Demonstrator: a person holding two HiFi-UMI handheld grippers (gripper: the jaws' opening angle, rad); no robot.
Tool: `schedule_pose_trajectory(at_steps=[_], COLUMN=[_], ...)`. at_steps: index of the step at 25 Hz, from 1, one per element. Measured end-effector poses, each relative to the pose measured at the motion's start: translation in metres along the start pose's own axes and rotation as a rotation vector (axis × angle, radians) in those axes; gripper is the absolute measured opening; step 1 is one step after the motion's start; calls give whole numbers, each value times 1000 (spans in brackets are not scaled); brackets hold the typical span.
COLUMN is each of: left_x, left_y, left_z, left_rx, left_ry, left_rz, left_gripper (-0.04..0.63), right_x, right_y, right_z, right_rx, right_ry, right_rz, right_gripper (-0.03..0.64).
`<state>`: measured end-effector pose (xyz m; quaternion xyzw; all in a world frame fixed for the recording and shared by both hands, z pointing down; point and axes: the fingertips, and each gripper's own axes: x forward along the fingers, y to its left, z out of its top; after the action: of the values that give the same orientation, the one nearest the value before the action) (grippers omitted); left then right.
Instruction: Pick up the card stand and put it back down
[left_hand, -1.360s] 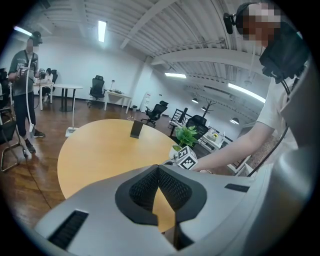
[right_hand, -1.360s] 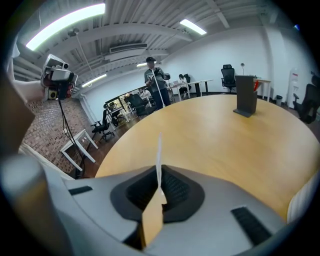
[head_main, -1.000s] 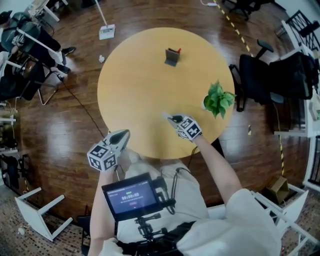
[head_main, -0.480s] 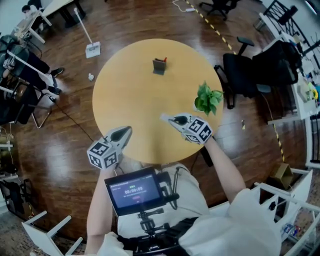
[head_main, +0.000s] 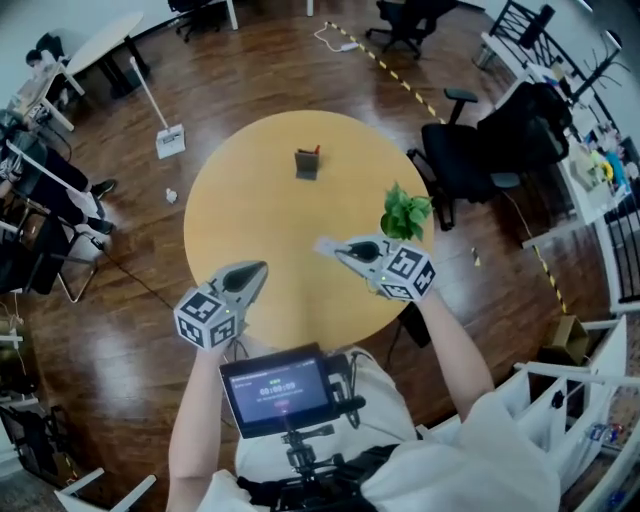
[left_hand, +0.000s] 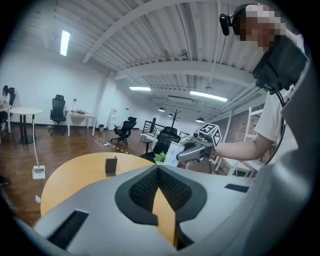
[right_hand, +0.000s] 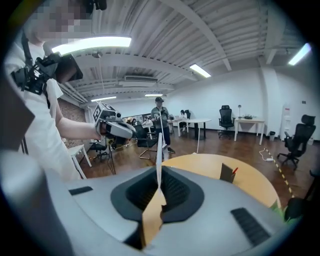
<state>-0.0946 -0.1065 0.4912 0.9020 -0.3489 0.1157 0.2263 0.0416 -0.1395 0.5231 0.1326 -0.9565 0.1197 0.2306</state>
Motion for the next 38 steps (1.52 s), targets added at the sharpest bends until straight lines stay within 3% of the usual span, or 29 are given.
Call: schedule_pose_trajectory(at_steps=[9, 16, 25, 31, 38], left_x=[-4, -20, -36, -44, -50], left_y=[-1, -5, -1, 3, 18], left_z=[22, 40, 36, 26, 26], left_rx=[52, 100, 77, 41, 55], left_ry=[-20, -50, -88, -99, -77], left_rz=[-83, -98, -137, -122, -88], left_gripper=[-5, -3, -3, -3, -5], right_x=[-10, -17, -9, -9, -18], right_y=[17, 37, 49, 55, 48], right_z=[49, 74, 80, 74, 76], right_rx=[-58, -64, -76, -65, -61], right_ry=[21, 6, -1, 5, 1], right_rz=[-44, -34, -38, -49, -61], right_gripper=[26, 26, 26, 27, 26])
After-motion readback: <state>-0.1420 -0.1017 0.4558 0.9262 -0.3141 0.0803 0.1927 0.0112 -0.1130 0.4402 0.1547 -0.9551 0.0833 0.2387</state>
